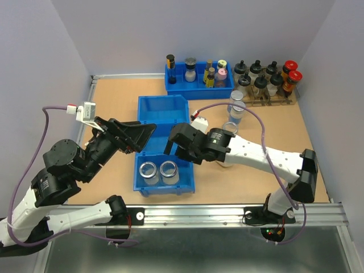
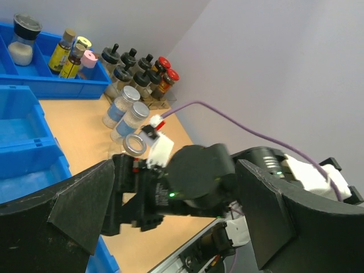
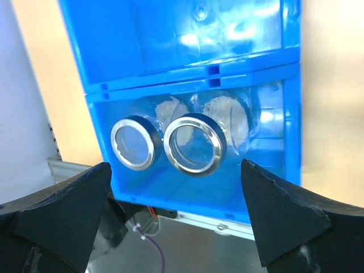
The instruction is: Organize the condiment bottles
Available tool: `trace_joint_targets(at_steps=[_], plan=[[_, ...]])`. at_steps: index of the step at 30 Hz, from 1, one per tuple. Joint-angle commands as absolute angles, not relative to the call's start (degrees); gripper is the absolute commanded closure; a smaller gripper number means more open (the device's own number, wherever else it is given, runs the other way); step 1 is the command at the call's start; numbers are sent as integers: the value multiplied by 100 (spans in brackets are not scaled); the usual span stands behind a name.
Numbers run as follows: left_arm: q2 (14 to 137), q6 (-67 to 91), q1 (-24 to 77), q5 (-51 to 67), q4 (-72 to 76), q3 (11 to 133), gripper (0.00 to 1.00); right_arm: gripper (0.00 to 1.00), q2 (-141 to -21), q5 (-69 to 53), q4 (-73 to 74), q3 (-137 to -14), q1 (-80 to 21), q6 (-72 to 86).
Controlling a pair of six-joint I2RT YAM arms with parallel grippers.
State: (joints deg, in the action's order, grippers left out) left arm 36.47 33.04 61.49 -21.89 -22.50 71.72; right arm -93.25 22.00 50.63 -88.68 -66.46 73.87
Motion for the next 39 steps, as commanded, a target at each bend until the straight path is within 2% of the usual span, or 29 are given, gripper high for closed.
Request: trace_joint_targets(at_steps=[1, 6, 9, 12, 17, 22, 25, 39], plan=[[3858, 3182, 6144, -2180, -1986, 7365, 1, 0, -8650, 2985, 5325, -8607, -6645, 6706], [4025, 3208, 6144, -2004, -1881, 7365, 1, 0, -7753, 2848, 5493, -7578, -5733, 5969], [4095, 3199, 6144, -1872, -1723, 7330, 1, 0, -7121, 2725, 5511, -7313, -4793, 5222], [4236, 3164, 6144, -1758, -1626, 7330, 1, 0, -6935, 2532, 5528, -7304, -4247, 4607], [4561, 3076, 6144, -1600, -1617, 7549, 1, 0, -6970, 1372, 5678, -7006, -2903, 3939], [4527, 3199, 6144, -1556, -1617, 7506, 1, 0, -7101, 1170, 5774, -6935, -2532, 3613], [4421, 3278, 6144, -1556, -1582, 7409, 1, 0, -7365, 705, 5766, -6882, -2505, 3341], [4289, 3305, 6152, -1582, -1512, 7207, 1, 0, -8059, 26, 5713, -7092, -2514, 2207]])
